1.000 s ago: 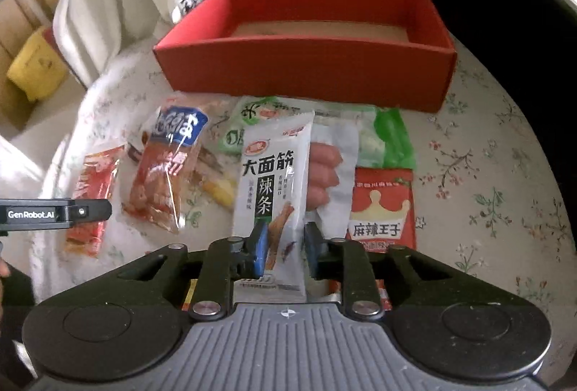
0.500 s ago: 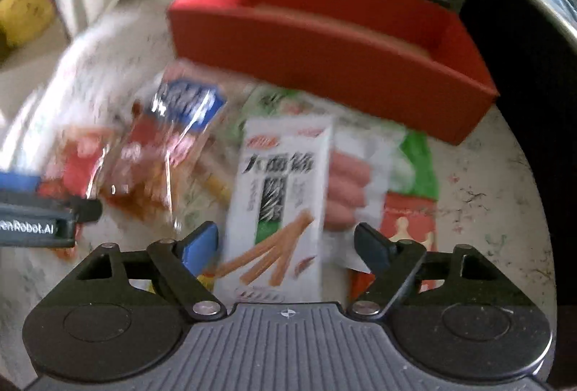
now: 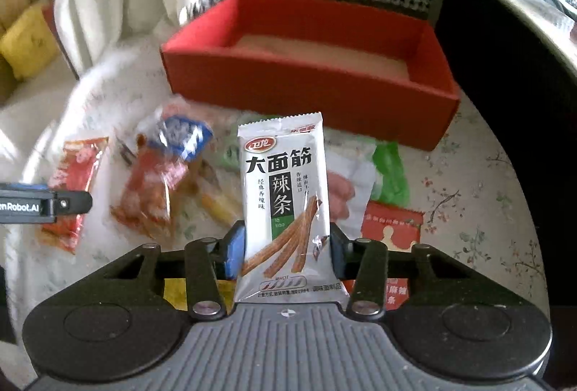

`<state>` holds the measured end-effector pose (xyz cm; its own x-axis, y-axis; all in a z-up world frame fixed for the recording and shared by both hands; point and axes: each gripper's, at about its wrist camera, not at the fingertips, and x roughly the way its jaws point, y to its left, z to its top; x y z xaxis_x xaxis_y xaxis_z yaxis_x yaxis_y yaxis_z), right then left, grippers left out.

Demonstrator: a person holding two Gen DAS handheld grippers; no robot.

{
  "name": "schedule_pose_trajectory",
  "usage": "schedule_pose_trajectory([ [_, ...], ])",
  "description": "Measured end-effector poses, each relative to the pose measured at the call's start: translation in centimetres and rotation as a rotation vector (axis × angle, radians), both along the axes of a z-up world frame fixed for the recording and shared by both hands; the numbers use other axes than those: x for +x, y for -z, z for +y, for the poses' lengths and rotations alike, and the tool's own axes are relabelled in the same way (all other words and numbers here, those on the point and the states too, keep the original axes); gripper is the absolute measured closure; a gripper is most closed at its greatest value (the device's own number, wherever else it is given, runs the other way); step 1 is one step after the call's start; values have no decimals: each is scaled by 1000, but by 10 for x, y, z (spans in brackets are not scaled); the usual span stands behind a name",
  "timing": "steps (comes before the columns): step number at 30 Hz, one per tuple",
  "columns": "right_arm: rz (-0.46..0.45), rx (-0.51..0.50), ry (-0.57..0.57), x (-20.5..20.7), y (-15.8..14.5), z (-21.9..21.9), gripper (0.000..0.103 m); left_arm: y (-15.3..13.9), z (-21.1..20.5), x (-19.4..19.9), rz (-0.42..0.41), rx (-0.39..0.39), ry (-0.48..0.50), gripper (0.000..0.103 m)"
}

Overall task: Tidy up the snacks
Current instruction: 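Lift both held packets and carry them over the red box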

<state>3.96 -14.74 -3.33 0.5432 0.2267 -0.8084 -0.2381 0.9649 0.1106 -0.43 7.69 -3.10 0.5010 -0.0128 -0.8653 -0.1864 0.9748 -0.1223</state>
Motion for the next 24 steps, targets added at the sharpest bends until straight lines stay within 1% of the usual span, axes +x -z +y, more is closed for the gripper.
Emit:
schedule_pose_trajectory([
  [3, -31, 67, 16, -2, -14, -11, 49, -12, 1, 1, -41, -39, -7, 44],
  [7, -55, 101, 39, 1, -22, -18, 49, -22, -15, 9, -86, -18, 33, 44],
  [13, -80, 119, 82, 13, -27, -26, 49, -29, -33, 33, -133, -37, 88, 44],
  [16, -105, 128, 99, 21, -29, -29, 49, -34, -39, 46, -166, -20, 95, 44],
  [19, -121, 153, 128, 30, -27, -33, 49, -37, -42, 56, -185, -20, 107, 44],
  [24, -153, 169, 139, 43, -30, -34, 49, -42, -45, 69, -212, -23, 100, 44],
])
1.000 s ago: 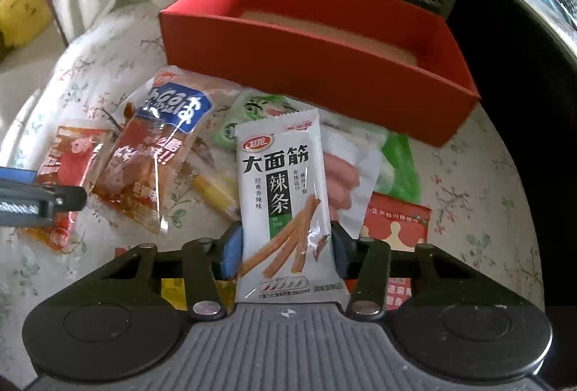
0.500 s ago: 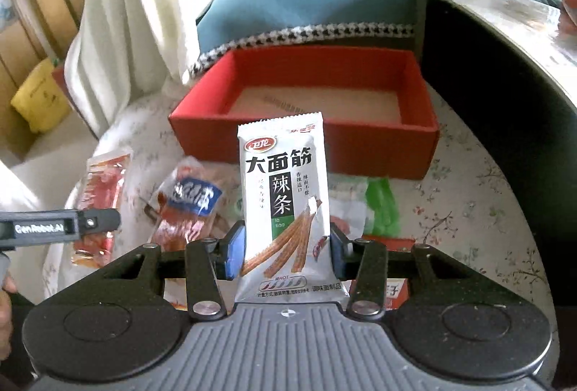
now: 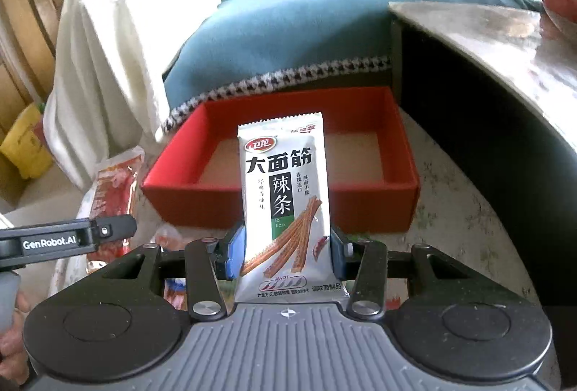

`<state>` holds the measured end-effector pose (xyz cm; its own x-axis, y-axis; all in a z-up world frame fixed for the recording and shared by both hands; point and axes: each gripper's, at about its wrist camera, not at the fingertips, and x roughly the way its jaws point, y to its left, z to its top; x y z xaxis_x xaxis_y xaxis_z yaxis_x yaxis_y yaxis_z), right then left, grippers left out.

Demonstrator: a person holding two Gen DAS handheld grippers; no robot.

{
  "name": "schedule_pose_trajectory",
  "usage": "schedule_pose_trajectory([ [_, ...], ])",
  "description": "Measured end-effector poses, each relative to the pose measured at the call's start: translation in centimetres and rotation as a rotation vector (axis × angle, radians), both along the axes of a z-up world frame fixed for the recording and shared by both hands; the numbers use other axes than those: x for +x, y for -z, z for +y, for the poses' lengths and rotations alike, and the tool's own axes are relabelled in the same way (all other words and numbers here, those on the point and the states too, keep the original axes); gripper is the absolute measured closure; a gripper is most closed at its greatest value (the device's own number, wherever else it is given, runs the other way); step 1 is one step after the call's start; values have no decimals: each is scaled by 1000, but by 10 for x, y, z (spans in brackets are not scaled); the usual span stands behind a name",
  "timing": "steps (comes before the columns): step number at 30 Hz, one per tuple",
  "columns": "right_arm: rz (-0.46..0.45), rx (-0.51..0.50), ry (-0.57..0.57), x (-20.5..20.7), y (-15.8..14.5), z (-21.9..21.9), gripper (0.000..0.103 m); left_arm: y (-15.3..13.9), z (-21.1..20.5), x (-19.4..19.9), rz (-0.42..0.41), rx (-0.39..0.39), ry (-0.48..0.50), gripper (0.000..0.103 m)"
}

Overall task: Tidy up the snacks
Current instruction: 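Lift both held packets and carry them over the red box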

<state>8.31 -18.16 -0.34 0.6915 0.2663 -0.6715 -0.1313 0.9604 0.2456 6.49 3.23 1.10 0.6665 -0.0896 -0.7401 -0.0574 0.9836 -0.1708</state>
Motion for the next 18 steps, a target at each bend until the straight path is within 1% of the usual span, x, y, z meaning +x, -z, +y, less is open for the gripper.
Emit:
schedule_pose_trajectory([
  [8, -49, 5, 22, 19, -2, -3, 49, -4, -10, 30, -25, 18, 16, 44],
  [12, -45, 5, 28, 30, 2, -4, 49, -7, -17, 42, -50, 42, 22, 44],
  [18, -64, -3, 14, 43, 2, -1, 49, -7, -25, 58, -58, 60, 34, 44],
])
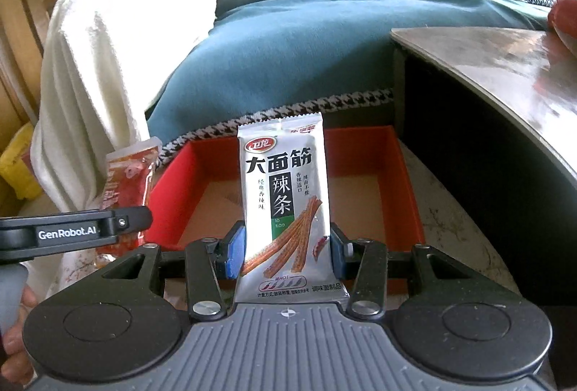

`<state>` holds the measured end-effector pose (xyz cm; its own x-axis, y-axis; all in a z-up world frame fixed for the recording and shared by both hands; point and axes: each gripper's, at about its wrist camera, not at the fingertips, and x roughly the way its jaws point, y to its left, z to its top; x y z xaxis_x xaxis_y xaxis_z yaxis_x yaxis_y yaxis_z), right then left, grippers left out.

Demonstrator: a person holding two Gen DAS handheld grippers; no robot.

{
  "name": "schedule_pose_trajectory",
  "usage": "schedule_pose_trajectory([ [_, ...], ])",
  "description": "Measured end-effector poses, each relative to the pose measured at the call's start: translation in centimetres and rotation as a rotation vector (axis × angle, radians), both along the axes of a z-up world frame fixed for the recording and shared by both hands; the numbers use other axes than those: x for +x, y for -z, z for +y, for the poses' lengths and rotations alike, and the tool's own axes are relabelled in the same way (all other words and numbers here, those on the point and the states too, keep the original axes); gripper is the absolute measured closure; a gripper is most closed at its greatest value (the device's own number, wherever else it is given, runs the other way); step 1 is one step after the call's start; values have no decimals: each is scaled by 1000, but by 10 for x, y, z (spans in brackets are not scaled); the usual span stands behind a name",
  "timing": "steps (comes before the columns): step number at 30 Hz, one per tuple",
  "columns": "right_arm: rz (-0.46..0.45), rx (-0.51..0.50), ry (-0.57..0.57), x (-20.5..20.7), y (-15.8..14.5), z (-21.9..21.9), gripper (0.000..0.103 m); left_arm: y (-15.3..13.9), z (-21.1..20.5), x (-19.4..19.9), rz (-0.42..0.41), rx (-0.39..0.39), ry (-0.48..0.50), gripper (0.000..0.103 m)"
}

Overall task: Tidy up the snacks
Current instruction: 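Lift both held packets and carry them over the red box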

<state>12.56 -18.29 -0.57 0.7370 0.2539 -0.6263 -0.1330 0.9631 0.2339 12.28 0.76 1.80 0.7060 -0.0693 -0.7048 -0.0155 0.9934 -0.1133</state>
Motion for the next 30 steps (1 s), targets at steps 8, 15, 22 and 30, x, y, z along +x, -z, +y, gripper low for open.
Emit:
schedule_pose_trajectory([
  [8, -14, -15, 11, 21, 2, -1, 49, 3, -9, 21, -9, 34, 17, 44],
  [15, -11, -30, 8, 35, 8, 1, 49, 6, -13, 39, -15, 48, 20, 44],
  [22, 6, -50, 12, 55, 16, 1, 49, 12, -18, 58, -9, 68, 24, 44],
  [30, 32, -71, 18, 76, 27, 2, 49, 27, -23, 73, 32, 84, 31, 44],
])
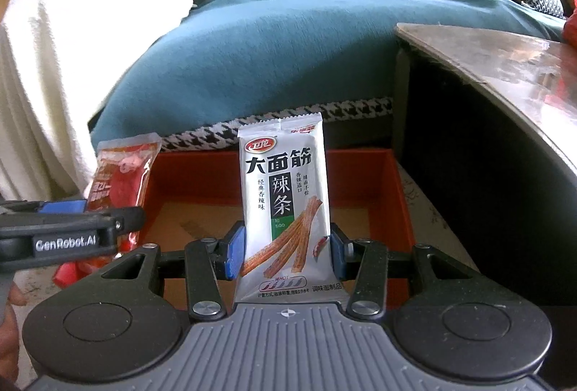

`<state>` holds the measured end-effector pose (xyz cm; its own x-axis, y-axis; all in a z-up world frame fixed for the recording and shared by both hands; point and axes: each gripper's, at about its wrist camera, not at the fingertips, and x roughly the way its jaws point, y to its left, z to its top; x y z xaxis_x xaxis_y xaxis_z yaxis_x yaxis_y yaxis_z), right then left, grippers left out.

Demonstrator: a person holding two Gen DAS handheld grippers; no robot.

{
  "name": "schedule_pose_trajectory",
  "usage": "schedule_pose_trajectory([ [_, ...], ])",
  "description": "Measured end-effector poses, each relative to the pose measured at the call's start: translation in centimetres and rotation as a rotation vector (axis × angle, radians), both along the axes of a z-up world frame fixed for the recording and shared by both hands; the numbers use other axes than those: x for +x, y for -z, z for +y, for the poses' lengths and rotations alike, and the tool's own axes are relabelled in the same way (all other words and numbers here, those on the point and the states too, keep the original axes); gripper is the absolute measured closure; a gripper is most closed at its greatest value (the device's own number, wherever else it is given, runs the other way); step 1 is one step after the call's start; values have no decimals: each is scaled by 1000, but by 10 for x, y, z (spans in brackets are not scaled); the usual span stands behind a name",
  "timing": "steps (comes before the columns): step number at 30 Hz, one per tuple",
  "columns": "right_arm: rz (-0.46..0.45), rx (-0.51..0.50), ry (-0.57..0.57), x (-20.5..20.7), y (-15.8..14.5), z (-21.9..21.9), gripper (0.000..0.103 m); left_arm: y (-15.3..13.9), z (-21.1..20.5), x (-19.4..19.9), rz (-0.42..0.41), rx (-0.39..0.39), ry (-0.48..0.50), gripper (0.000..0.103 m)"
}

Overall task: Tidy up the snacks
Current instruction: 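Lift both held packets and carry them over the red box, then lower both packets into the red box and open both grippers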

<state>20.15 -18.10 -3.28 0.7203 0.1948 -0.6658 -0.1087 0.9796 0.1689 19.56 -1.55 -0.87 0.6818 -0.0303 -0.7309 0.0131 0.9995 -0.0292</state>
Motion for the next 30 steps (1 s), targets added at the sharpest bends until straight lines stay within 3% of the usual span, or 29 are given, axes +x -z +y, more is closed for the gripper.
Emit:
schedule_pose_trajectory([
  [30, 149, -38, -28, 32, 44, 14, 48, 38, -16, 24, 80, 41, 40, 43],
])
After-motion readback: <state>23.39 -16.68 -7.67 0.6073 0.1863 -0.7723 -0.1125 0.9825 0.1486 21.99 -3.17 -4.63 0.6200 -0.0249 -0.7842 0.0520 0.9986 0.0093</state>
